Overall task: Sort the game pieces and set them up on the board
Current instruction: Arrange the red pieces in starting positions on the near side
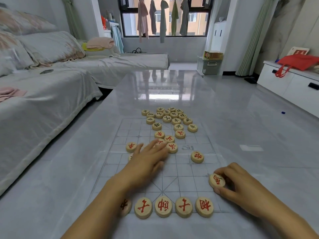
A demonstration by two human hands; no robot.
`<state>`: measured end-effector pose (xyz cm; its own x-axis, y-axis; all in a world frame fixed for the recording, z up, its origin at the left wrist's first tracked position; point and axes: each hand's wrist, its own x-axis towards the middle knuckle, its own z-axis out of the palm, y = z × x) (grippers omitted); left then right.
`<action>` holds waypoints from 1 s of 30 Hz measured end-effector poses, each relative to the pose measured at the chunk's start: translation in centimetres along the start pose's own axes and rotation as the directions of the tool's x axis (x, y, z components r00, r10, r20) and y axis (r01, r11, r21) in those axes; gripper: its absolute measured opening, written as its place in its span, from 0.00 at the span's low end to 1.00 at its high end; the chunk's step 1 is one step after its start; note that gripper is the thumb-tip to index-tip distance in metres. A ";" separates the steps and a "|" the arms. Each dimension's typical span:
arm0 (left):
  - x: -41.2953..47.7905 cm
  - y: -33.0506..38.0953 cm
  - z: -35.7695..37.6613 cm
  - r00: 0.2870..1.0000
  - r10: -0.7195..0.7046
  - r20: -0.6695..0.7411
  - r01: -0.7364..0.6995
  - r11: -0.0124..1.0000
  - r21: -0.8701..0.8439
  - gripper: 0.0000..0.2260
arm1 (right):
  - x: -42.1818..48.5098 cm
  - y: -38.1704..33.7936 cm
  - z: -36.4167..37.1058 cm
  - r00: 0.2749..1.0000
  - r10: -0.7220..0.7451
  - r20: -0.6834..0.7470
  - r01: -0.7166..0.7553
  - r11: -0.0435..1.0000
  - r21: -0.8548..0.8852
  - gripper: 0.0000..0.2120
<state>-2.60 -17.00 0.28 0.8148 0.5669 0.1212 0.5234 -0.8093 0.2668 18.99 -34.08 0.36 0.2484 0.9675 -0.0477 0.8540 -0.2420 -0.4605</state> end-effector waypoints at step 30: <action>-11.9 -4.1 -4.7 0.899 -0.421 0.123 0.426 0.905 -0.020 0.08 | -2.9 1.8 -0.9 0.986 -0.092 0.136 0.081 0.993 0.091 0.19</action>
<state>-15.64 -19.71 2.22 0.5430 0.8309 -0.1212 0.8155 -0.4874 0.3121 20.23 -37.41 0.43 0.1041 0.9867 -0.1247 0.8261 -0.1556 -0.5416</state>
